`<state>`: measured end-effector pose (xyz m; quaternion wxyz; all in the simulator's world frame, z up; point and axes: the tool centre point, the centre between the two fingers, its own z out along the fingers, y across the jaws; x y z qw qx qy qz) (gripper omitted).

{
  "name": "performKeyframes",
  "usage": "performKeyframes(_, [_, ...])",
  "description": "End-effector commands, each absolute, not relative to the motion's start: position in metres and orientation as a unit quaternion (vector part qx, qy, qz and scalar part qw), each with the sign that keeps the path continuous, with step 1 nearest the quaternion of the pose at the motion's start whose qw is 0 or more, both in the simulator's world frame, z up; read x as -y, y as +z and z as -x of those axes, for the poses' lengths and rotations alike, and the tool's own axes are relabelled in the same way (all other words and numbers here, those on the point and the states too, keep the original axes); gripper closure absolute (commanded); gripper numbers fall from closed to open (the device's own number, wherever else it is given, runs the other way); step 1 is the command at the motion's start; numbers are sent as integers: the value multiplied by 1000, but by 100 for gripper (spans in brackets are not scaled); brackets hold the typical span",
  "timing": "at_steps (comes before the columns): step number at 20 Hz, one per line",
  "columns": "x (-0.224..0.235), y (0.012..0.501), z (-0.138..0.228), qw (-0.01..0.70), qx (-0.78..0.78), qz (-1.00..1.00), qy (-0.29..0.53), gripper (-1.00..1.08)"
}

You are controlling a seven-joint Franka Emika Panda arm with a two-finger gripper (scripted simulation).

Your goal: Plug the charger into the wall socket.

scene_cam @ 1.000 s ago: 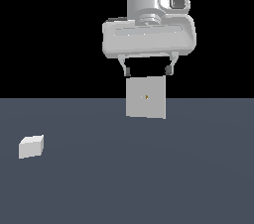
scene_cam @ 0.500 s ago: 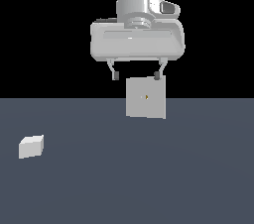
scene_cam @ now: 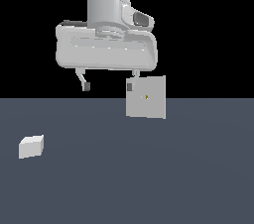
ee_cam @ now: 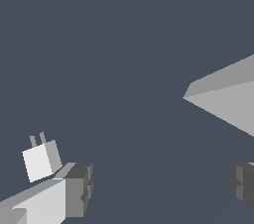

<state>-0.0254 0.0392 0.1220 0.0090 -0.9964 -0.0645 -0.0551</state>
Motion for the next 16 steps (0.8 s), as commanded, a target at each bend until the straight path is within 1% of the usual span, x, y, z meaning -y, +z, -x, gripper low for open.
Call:
performKeyframes(1, [-57, 115, 30, 13, 87, 994, -70, -92])
performKeyframes(10, [-119, 88, 49, 28, 165, 979, -120, -92])
performKeyframes(16, [-149, 74, 61, 36, 203, 968, -145, -92])
